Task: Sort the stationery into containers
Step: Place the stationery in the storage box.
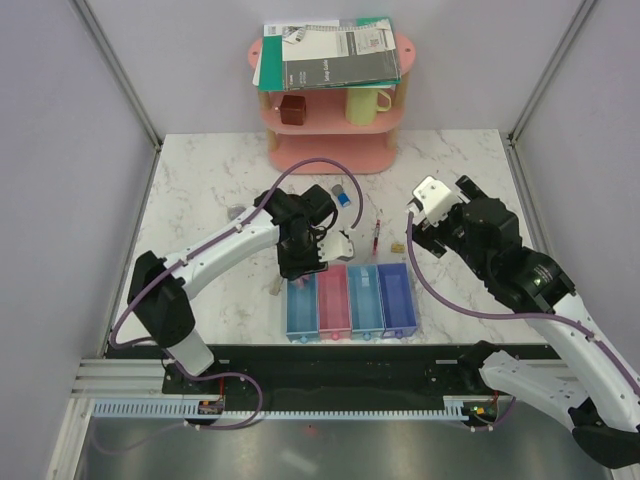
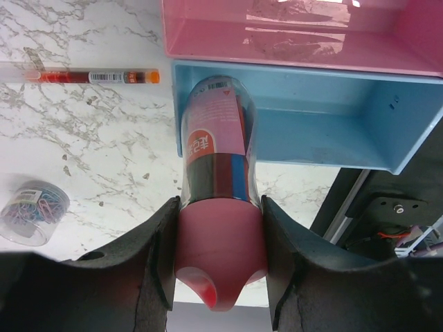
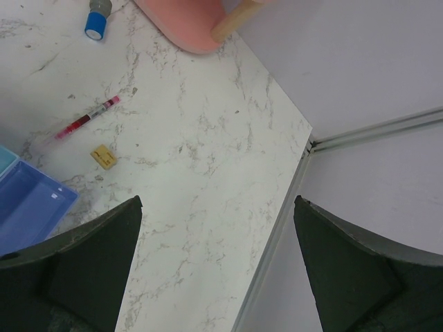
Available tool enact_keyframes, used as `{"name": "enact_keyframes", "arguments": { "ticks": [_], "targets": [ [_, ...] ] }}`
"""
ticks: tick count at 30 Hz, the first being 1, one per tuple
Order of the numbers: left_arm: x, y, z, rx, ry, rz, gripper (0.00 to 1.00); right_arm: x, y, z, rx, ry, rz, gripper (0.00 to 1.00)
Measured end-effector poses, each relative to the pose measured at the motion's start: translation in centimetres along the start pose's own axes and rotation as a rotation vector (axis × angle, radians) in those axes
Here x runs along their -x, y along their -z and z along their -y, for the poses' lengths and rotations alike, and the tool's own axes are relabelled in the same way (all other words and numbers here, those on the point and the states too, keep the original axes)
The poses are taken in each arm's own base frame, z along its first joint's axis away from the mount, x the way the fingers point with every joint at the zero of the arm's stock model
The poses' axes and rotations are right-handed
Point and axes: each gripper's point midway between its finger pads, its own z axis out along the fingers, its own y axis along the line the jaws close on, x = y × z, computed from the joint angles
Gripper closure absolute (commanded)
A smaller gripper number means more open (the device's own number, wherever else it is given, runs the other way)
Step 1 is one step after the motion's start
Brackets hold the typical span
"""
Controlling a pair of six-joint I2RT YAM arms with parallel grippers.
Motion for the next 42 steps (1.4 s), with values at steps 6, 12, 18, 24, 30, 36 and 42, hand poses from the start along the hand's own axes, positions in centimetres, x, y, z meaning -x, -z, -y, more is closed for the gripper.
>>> {"name": "enact_keyframes", "arguments": {
  "ticks": [6, 12, 18, 24, 30, 36, 42],
  "targets": [
    [0.5, -1.4, -0.1, -0.007, -0.017, -0.03, 0.87, -0.3, -0.2, -0.3, -0.001, -0.009, 0.0, 0.02],
    [0.6, -2.0, -0.2, -0.01, -0.022, -0.041, 0.74, -0.6, -0.5, -0.6, 0.002, -0.016, -0.005, 0.02],
    [0.9, -2.0, -0.5, -0.007, -0.022, -0.037, 0.55, -0.7, -0.7, -0.6, -0.003, -0.025, -0.005, 0.02],
    [1.3, -2.1, -0.5, -0.009, -0.024, -0.03, 0.48, -0.8, -0.8, -0.6, -0.008, -0.033, -0.008, 0.02],
    [1.4, -2.2, -0.3, -0.022, -0.023, -0.021, 0.4, -1.5, -1.1, -1.2, 0.001, -0.048, -0.026, 0.02],
    [1.4, -2.2, -0.1, -0.025, -0.028, -0.024, 0.37, -1.5, -1.2, -1.2, 0.002, -0.06, -0.027, 0.02],
    [1.6, -2.1, 0.2, -0.029, -0.039, -0.027, 0.36, -1.4, -1.4, -1.2, -0.003, -0.082, -0.024, 0.02]
  ]
}}
